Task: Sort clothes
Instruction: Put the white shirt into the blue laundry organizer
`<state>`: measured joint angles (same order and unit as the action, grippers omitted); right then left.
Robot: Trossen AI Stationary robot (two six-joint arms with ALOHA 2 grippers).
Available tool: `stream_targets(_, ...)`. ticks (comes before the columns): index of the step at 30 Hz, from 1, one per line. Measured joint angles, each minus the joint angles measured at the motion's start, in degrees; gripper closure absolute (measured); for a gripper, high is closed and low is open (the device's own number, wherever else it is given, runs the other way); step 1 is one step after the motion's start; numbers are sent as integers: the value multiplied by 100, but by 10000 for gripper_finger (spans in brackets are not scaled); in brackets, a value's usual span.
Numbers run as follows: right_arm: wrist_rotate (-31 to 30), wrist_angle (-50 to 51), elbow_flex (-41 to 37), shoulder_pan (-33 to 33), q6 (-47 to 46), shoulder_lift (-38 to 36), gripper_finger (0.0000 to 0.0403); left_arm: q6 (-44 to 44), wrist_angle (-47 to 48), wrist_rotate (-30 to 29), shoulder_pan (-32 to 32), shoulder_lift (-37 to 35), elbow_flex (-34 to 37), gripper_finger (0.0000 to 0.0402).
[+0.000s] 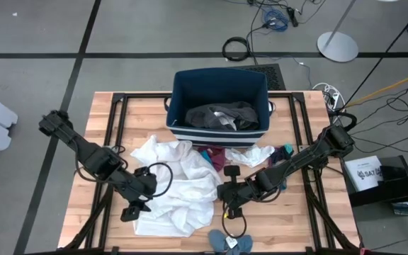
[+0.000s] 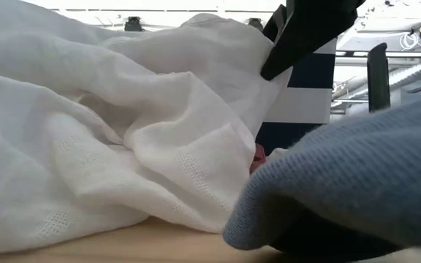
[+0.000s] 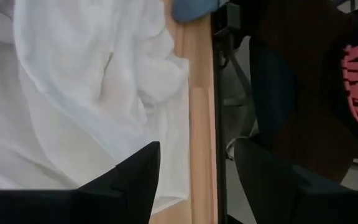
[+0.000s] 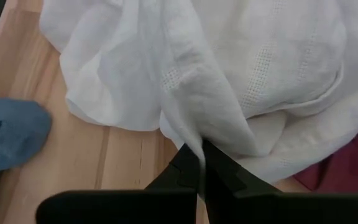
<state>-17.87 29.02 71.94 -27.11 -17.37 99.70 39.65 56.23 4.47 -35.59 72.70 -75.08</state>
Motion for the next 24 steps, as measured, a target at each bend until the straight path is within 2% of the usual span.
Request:
stream_targets(8,2,-2,0,-2,0,0,403,-696,-43,-1496,112,-108,-91,187)
stream_targets(24,4,-9,-132,0,0,4,403,-1751,-48,-1159,1070,532,41,187)
